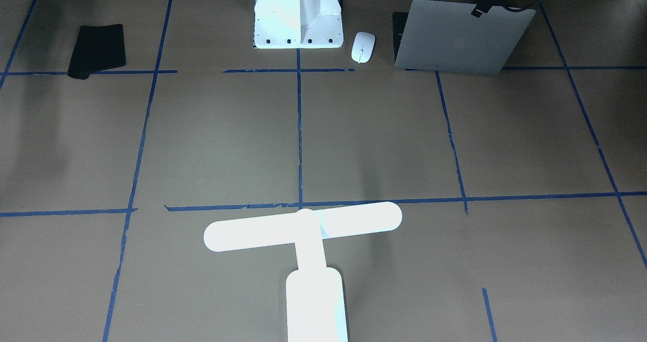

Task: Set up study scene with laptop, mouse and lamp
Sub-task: 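Grasp the open silver laptop near the robot with the left gripper and lift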

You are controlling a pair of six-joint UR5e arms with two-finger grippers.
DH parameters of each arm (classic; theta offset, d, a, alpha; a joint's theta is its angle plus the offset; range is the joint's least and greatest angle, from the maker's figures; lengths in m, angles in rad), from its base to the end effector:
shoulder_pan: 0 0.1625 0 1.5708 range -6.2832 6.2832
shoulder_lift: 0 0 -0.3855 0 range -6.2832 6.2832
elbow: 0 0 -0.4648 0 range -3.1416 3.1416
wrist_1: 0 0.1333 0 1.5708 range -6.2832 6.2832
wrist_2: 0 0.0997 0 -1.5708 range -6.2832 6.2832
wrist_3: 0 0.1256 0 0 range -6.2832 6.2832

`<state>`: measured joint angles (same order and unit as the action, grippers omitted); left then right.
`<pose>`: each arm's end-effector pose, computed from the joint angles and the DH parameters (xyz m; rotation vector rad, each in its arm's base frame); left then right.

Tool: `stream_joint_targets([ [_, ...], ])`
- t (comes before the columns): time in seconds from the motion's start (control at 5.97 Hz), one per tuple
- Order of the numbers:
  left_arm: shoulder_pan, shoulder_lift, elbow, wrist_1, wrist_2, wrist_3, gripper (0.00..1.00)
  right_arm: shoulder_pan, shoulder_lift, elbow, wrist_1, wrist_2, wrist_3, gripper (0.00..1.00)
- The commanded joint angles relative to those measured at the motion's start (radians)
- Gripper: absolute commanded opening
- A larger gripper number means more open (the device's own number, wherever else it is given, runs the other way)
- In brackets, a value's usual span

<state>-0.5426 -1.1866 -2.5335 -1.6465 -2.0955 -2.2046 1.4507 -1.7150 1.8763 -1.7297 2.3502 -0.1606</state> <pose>0.2976 -0.2616 0.2913 -0.5552 0.6392 -0.9374 -0.0156 -0.5051 0.5585 0.0181 -0.7817 -0.2672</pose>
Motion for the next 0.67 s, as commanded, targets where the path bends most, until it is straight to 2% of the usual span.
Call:
stream_joint_targets([
  [0.0, 0.05, -0.001, 0.009, -0.002, 0.043, -0.055, 1.0, -0.003, 0.0, -0.002, 0.007, -0.002, 0.0, 1.0],
  [0.5, 0.076, -0.03, 0.045, -0.021, 0.116, -0.135, 1.0, -0.007, 0.011, -0.002, 0.009, -0.005, -0.002, 1.0],
])
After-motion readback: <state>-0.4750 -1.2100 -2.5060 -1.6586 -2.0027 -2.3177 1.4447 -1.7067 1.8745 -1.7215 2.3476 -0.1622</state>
